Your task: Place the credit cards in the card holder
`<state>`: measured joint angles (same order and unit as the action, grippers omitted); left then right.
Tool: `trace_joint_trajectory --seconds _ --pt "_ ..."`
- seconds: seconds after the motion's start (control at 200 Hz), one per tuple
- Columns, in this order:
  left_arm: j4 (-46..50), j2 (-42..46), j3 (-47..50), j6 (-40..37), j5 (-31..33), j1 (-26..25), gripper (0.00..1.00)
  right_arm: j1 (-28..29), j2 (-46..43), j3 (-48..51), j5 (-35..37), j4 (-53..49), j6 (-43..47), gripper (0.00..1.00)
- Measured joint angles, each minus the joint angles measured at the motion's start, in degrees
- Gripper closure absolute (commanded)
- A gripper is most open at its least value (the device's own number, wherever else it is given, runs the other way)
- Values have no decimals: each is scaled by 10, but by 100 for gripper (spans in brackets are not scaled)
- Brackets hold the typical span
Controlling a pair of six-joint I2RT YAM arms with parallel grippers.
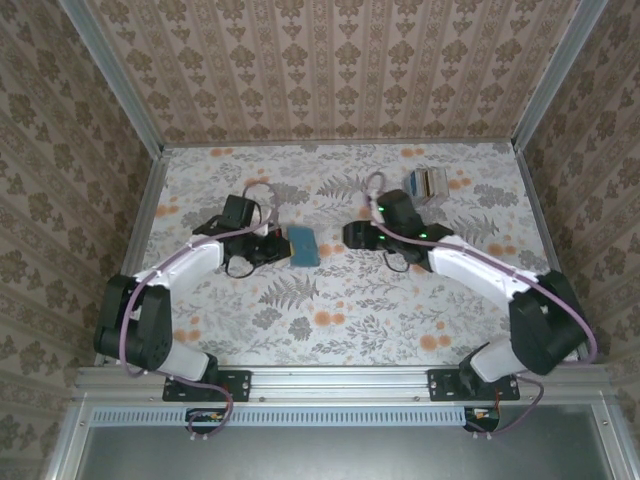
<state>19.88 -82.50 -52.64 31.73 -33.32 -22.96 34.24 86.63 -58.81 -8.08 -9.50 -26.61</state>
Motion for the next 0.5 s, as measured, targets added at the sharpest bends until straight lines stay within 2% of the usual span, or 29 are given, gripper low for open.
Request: trace_joint_trajectory --seconds 0.04,0.215,0.5 --pt "0 3 -9 0 -2 -7 100 17 14 -14 0 -7 6 45" --pt "0 3 -19 4 -22 -19 100 70 73 -77 13 -52 9 48" --pt "-18 -9 -19 20 -59 -24 100 82 122 -128 73 -92 5 52"
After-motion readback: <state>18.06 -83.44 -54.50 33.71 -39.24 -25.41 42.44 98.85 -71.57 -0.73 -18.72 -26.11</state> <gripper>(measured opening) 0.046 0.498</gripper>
